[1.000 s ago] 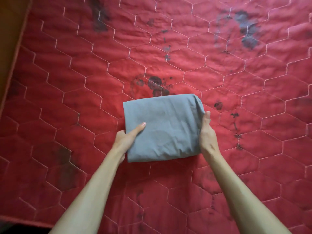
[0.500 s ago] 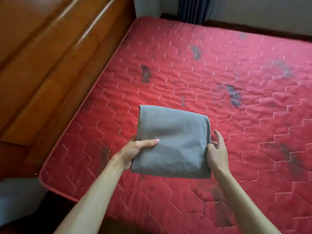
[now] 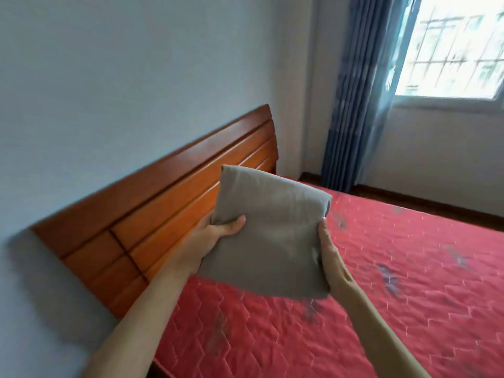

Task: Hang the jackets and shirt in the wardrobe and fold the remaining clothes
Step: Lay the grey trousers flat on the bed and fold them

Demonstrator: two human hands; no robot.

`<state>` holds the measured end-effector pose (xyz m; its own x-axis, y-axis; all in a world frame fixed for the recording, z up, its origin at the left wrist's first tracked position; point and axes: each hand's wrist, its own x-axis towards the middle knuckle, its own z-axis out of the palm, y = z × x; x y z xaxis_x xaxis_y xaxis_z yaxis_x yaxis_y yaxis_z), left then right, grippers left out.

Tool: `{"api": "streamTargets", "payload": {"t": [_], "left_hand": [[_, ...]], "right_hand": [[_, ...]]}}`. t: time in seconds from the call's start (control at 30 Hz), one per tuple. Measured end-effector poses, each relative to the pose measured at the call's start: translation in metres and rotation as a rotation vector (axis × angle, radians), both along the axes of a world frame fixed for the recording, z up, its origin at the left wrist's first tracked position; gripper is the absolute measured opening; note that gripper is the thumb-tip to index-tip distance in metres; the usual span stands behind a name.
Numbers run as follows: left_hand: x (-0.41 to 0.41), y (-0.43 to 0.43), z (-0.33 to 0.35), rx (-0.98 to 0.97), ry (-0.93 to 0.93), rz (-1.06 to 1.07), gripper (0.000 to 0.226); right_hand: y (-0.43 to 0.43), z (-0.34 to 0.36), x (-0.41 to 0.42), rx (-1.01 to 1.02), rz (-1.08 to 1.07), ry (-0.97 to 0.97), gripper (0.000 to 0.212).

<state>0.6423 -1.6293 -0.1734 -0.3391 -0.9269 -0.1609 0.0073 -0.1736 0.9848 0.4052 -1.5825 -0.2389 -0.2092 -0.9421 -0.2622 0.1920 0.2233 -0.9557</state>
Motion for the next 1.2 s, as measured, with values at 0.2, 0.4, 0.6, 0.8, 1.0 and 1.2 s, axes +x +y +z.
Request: {"api": "streamTargets", "payload": {"t": [0.2,0.4,0.6,0.8,1.0,1.2], "left_hand": [[0.039,0.052,0.100,-0.086,0.015,0.150,0.052],[0.063,0.087,0.155,-0.117,-0.071,0.295,0.054],[0.056,0.108,0.176,-0.154,-0.031,0.437,0.033],[0.050,0.131,0.187,-0.144,-0.009,0.509,0.046],[0.095,0.180,0.207,-0.084,-0.151,0.602,0.042],[0.162,0.245,0.200,-0.078,-0.136,0.843,0.058]], "right_hand": [[0.018,0.106,0.029,0.028,0.162,-0.194,0.068],[0.030,0.166,0.051,-0.024,0.269,-0.235,0.054],[0.037,0.198,0.047,-0.065,0.387,-0.256,0.046],[0.031,0.215,0.036,-0.103,0.461,-0.266,0.040],[0.038,0.214,0.093,-0.086,0.653,-0.288,0.040],[0.063,0.227,0.183,-0.105,0.902,-0.263,0.032]]}}
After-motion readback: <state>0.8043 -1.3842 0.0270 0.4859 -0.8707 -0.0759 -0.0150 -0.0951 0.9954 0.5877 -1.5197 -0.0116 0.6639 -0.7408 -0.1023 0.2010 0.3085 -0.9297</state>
